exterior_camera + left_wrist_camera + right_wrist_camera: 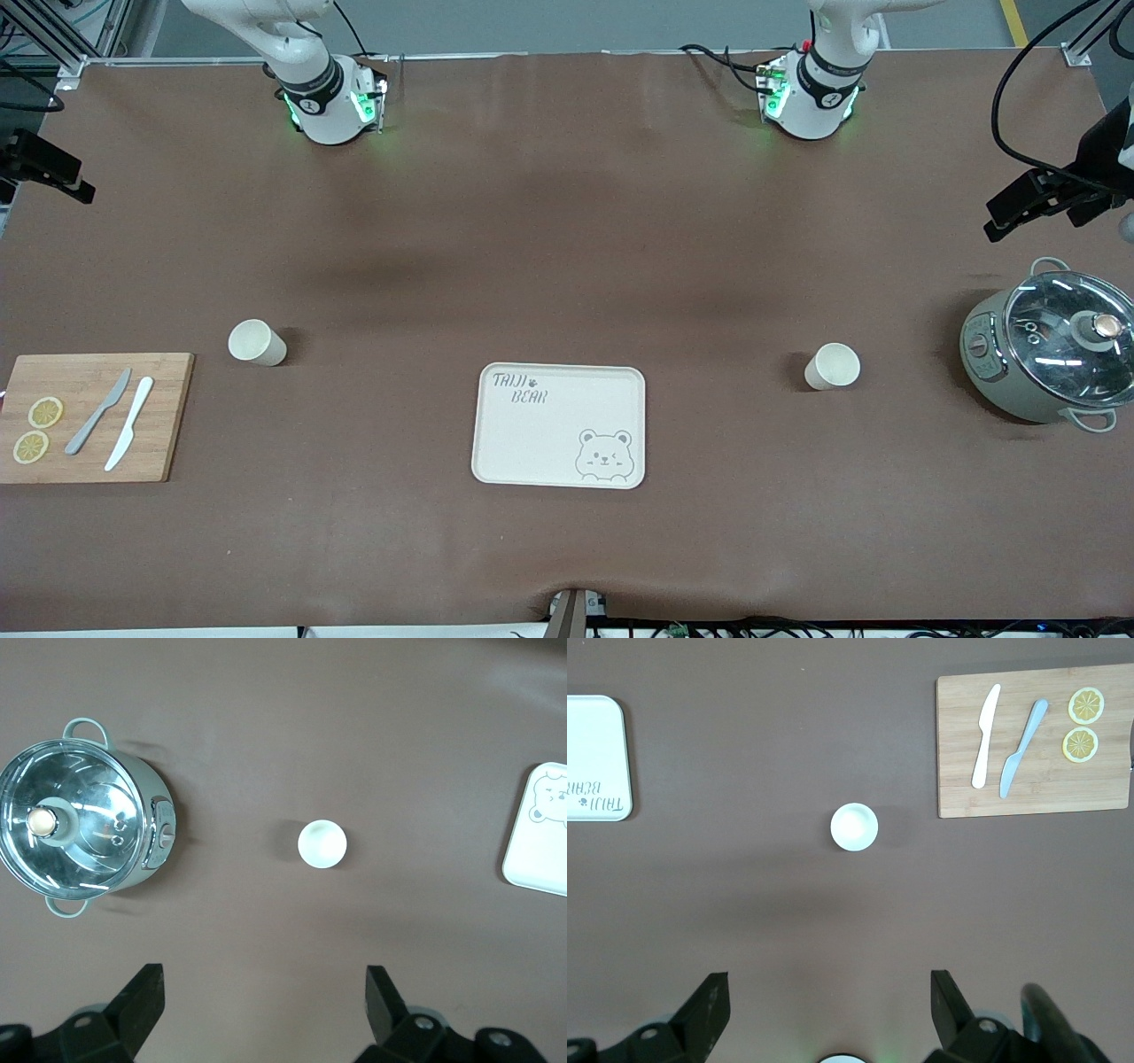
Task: Place white IKEA cup upright on tray with both arms
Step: 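Move the left gripper down toward the white cup beside the pot, then close the left gripper on the cup while the right gripper reaches the other cup, then carry the cup to the tray with the left gripper while the right gripper grasps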
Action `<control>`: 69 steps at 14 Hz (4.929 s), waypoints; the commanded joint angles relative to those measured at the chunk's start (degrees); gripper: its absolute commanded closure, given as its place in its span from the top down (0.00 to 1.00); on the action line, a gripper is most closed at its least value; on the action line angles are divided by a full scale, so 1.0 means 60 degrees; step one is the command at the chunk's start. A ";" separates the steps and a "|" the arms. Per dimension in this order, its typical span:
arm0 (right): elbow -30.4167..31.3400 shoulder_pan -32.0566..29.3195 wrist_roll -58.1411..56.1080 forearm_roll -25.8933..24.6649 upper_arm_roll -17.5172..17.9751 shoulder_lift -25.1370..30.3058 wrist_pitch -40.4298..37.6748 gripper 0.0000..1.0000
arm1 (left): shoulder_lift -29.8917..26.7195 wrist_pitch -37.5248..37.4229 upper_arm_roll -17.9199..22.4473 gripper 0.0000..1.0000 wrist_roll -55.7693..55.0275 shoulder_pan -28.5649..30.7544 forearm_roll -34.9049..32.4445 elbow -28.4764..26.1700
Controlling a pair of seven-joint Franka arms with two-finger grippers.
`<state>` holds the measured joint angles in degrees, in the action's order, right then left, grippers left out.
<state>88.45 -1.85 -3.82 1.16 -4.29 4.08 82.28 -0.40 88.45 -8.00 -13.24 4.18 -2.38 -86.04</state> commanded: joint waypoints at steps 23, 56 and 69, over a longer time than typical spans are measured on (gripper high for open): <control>-0.0532 -0.0204 0.0021 0.0085 0.0130 -0.1045 0.0305 1.00 | 0.1707 0.2262 0.0016 1.00 0.0449 0.0168 0.0074 -0.1024; 0.3991 -0.0893 -0.0374 0.0507 0.0144 -0.4239 0.6468 0.85 | 0.3949 0.7569 -0.0130 0.00 -0.0107 0.0051 0.0176 -0.4719; 0.4569 -0.0922 -0.0374 0.0685 0.0159 -0.4166 0.7429 0.00 | 0.6362 0.6631 -0.1010 0.00 -0.7016 -0.2774 0.0205 -0.0049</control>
<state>117.64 -7.05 -6.30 4.55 -3.63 -21.99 129.88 30.83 129.82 -14.31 -50.01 -9.97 -1.96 -94.94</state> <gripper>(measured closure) 0.969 0.960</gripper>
